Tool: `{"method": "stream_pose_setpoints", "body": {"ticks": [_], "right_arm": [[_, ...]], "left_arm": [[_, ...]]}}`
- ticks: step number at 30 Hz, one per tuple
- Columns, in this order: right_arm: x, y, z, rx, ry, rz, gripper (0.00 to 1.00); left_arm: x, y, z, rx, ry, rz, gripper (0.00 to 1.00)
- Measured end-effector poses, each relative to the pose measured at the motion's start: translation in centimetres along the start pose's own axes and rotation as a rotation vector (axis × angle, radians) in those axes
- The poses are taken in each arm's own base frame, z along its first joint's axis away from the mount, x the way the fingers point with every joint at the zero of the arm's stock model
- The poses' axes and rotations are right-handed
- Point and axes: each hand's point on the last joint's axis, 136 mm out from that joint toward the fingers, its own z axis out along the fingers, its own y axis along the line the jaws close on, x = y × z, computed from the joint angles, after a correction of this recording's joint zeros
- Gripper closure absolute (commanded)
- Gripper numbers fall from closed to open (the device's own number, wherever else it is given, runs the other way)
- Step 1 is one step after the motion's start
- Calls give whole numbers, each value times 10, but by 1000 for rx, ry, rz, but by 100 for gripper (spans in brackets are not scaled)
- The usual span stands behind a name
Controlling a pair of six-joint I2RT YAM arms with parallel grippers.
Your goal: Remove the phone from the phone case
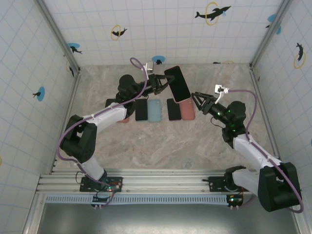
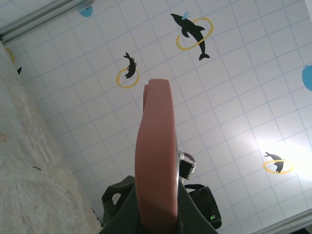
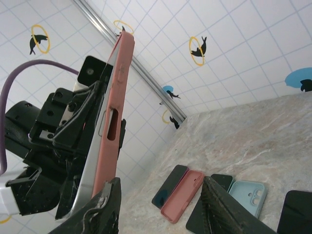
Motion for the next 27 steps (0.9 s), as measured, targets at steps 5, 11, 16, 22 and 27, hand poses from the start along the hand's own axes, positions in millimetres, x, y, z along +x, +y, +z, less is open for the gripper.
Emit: {"method": "stream_pose_setpoints", "body": {"ticks": [5,11,16,22,27], "right_arm": [[-7,6,-1,-23,-27,9,54],[-8,9,-1,-36,-26,14,54],[-6,10,-1,-44,-16,11,54],[-1,7,1,-41,-1,12,54],[5,8,3,-47,22,20,55]], "left_arm": [[1,4,0,-13,4,-13,100],[0,1,0,-4,1,-13,100],[-1,-5,0,17,-5,-13,100],[-2,-7,0,27,-7,-7,100],[-2,-7,0,27,-6,-7,100]]}}
